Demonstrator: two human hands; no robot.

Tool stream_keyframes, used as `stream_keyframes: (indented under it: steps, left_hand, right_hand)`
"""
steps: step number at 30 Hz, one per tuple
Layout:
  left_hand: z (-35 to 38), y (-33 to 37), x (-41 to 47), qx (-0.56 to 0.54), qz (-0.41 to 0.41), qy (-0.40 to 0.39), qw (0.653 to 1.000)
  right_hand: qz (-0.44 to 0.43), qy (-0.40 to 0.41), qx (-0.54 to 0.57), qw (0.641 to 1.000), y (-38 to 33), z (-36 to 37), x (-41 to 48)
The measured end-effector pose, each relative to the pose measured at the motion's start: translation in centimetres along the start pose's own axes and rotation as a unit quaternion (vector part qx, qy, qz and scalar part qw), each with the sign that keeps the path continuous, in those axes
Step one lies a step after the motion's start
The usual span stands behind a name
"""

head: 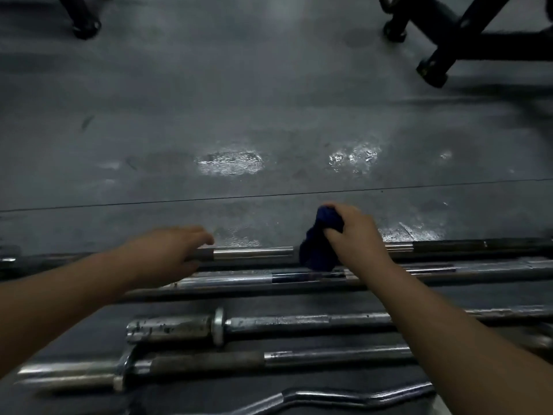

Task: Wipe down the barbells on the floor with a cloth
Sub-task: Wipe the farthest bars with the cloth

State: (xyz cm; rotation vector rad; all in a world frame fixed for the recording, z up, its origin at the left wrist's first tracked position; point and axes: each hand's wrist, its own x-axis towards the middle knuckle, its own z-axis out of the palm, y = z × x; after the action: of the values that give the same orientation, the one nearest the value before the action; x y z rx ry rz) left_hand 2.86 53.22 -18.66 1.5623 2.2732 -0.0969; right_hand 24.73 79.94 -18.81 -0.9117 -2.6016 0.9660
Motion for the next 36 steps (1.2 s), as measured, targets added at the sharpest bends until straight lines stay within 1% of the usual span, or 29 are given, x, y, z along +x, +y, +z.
stream_keyframes:
  steps: [2,3,5,6,7,8,10,11,13,15,17,18,19,21,23,24,25,26,27,29,30,31,33,34,36]
  left_hand:
    - [1.0,-1.4,1.6,0.029,-0.015,-0.022,0.999]
    - [1.7,-2.0,2.5,0.039,-0.021,-0.034,0.998]
    - [3.5,-2.6,3.9,0.041,-0.030,-0.057,0.997]
    - [4.5,-2.8,4.7,0.034,-0.034,-0.061,0.997]
    - [5.7,-2.7,5.2,0.019,-0.042,-0.066,0.997]
    - [6.9,-2.6,5.6,-0.001,-0.051,-0.064,0.997]
    - [9.2,-2.2,5.9,-0.042,-0.070,-0.036,0.996]
    - [10.4,-2.0,6.0,-0.048,-0.073,-0.015,0.996]
    - [12.4,-2.2,5.8,-0.055,-0.071,0.031,0.995]
    - [13.1,-2.2,5.6,-0.076,-0.079,0.063,0.992]
    - [13.2,-2.1,5.6,-0.075,-0.085,0.080,0.990]
    - [13.2,-2.1,5.7,-0.069,-0.084,0.080,0.991]
    - [13.0,-2.2,5.9,-0.065,-0.083,0.069,0.992]
    - [12.3,-2.6,6.5,-0.068,-0.092,0.037,0.993]
    - [11.5,-3.1,7.1,-0.060,-0.098,0.019,0.993]
    - [11.3,-3.2,7.4,-0.043,-0.100,0.016,0.994]
    - [11.2,-3.1,7.5,-0.025,-0.104,0.020,0.994]
    - [11.2,-3.0,7.5,-0.012,-0.108,0.031,0.994]
    - [11.5,-2.9,7.3,-0.008,-0.113,0.041,0.993]
    - [12.2,-2.5,6.9,0.000,-0.117,0.060,0.991]
    - [12.5,-2.4,6.7,0.003,-0.117,0.064,0.991]
    - [12.7,-2.3,6.7,0.002,-0.118,0.066,0.991]
    - [13.0,-2.4,6.9,-0.009,-0.121,0.072,0.990]
    - [12.9,-2.5,7.0,-0.016,-0.124,0.071,0.990]
    - [12.7,-2.6,7.1,-0.026,-0.134,0.061,0.989]
  right_hand:
    - [0.009,0.028,-0.001,1.000,1.9,0.7,1.5]
    - [0.019,0.029,-0.013,0.999,3.5,1.5,2.0]
    - [0.072,0.018,-0.048,0.996,6.7,3.9,2.2]
    - [0.106,0.015,-0.075,0.991,7.8,5.6,2.0]
    - [0.122,0.017,-0.110,0.986,8.3,7.7,1.8]
    - [0.116,0.018,-0.149,0.982,8.1,10.0,1.7]
    - [0.037,0.000,-0.166,0.985,6.1,13.6,1.9]
    - [-0.013,-0.031,-0.155,0.987,5.1,14.4,1.9]
    - [-0.077,-0.078,-0.127,0.986,4.9,13.6,2.1]
    - [-0.077,-0.077,-0.131,0.985,7.2,11.4,2.4]
    - [-0.025,-0.035,-0.151,0.988,9.7,9.9,2.4]
    - [-0.005,-0.019,-0.158,0.987,9.9,10.0,2.3]
    - [-0.007,-0.011,-0.163,0.987,9.4,10.7,2.3]
    - [-0.060,-0.012,-0.163,0.985,6.9,13.0,1.8]
    - [-0.139,-0.027,-0.172,0.975,5.3,14.0,1.1]
    - [-0.161,-0.034,-0.187,0.969,5.7,13.5,1.3]
    - [-0.160,-0.035,-0.203,0.965,6.7,12.5,1.7]
    - [-0.131,-0.027,-0.216,0.967,8.2,11.4,2.1]
    - [-0.077,-0.005,-0.221,0.972,9.7,10.2,2.4]
    - [0.051,0.067,-0.211,0.974,11.6,8.5,2.2]
    - [0.086,0.091,-0.203,0.971,11.4,8.8,2.0]
    - [0.090,0.095,-0.194,0.972,10.6,9.7,1.9]
    - [0.052,0.048,-0.174,0.982,7.6,12.3,1.7]
    - [0.022,0.007,-0.163,0.986,6.1,13.3,1.6]
    - [-0.039,-0.069,-0.168,0.983,4.4,13.6,1.9]
